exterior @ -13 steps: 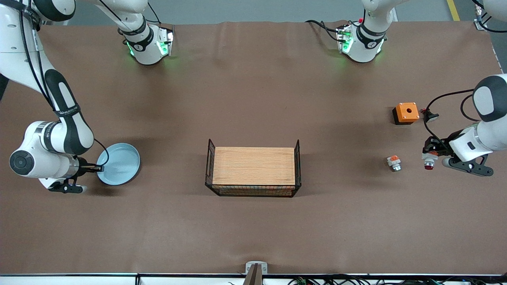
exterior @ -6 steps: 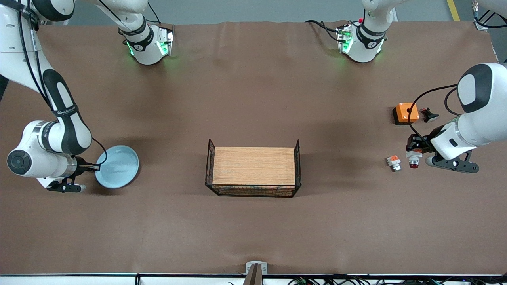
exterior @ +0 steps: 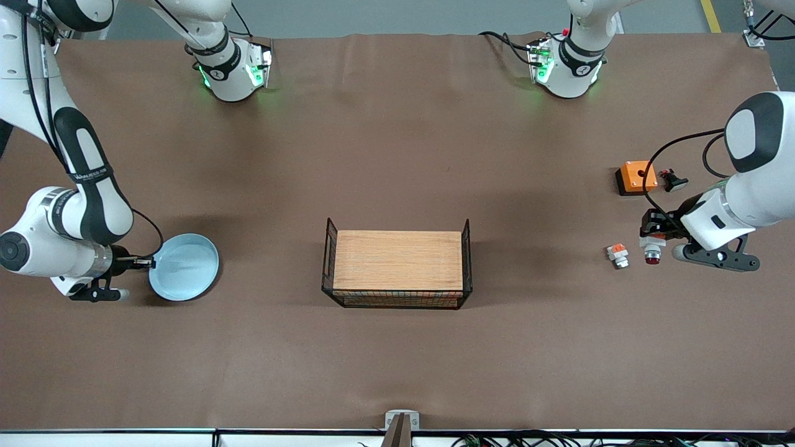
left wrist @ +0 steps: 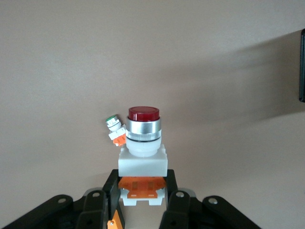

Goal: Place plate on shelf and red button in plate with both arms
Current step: 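Lift the plate with the right gripper while the left gripper lifts the button, then carry the plate over the wire basket with the right gripper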

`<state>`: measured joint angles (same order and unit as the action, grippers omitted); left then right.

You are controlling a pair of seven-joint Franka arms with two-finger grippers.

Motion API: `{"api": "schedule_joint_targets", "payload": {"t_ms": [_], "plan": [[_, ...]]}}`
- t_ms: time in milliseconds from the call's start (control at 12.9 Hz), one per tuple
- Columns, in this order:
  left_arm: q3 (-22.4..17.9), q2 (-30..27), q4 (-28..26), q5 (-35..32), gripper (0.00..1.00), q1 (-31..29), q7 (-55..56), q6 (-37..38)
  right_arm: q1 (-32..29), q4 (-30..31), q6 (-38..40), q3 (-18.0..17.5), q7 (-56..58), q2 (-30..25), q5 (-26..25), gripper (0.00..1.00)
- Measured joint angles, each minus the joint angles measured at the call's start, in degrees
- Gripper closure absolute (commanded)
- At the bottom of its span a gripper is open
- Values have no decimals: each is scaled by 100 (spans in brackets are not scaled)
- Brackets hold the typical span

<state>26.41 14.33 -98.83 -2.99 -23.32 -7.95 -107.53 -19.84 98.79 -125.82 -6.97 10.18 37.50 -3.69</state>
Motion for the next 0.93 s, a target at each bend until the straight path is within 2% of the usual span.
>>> {"api": "schedule_joint_targets", "payload": {"t_ms": [232, 541, 928], "plan": [[134, -2, 72, 0, 98, 4, 42, 98, 1, -91, 333, -32, 14, -249, 128, 100], [209, -8, 318, 0, 99, 2, 118, 510, 10, -355, 1508, -87, 16, -956, 333, 100], [622, -14, 495, 0, 99, 11, 865, 724, 55, -403, 2909, -218, -488, -1840, 623, 100]]}}
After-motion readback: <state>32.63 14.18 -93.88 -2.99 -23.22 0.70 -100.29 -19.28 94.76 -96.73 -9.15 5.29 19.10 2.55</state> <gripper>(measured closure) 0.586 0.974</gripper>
